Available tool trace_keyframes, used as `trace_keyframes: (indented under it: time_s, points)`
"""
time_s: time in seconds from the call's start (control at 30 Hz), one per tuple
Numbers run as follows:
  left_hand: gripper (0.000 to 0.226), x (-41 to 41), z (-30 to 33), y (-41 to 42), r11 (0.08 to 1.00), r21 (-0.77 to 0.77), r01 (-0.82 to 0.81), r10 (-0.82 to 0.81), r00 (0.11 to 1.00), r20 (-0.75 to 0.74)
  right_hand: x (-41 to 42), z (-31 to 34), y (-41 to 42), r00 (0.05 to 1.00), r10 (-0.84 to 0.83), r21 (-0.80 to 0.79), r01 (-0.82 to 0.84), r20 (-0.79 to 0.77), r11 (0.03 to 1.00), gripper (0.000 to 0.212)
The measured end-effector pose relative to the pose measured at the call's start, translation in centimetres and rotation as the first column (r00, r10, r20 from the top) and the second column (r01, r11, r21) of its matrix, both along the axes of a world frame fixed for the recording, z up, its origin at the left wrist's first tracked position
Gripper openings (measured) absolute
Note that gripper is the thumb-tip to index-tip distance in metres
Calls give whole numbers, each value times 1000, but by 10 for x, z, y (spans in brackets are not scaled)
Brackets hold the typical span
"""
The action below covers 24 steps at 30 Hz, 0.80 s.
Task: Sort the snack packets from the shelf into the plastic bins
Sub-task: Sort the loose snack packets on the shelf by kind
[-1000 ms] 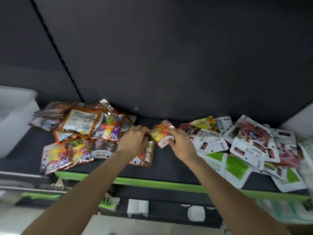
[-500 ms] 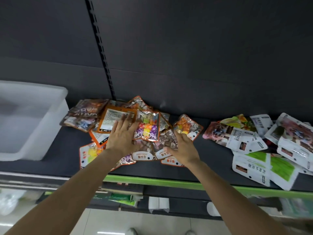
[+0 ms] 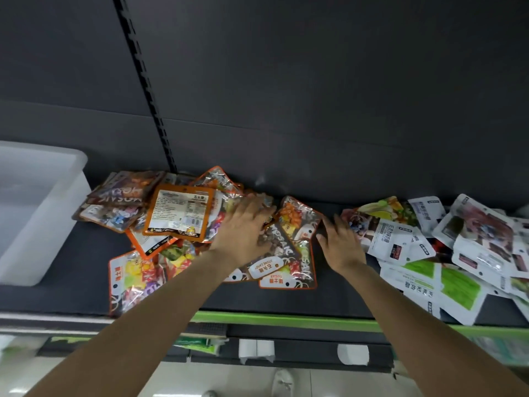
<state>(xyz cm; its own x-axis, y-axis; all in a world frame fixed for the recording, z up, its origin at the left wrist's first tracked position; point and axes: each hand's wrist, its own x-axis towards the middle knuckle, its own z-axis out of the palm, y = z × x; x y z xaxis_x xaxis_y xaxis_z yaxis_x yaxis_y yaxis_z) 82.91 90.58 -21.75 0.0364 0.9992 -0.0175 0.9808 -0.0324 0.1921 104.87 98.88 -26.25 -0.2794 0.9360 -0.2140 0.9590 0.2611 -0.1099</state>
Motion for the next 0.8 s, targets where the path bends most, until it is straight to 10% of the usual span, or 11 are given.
trace_keyframes:
  time_s: [0.27, 0.43, 0.63, 0.8]
  points:
    - [98, 68, -32, 47, 947, -318, 53, -58, 998, -8, 74, 6, -3, 953, -44, 100, 15, 301, 995, 51]
    - [90, 60, -22, 35, 956, -285, 76, -69, 997, 35, 70, 20, 1, 972, -119, 117, 97, 201, 988, 45]
    - [85, 14, -3, 4, 995, -50, -81, 78, 995, -67, -9, 19, -5, 925, 295, -105, -326, -240, 939, 68]
    - [105, -37, -3, -23, 957, -124, -262, 248, 962, -119, -35, -2, -9, 928, 371, -248, -365, -23, 898, 82]
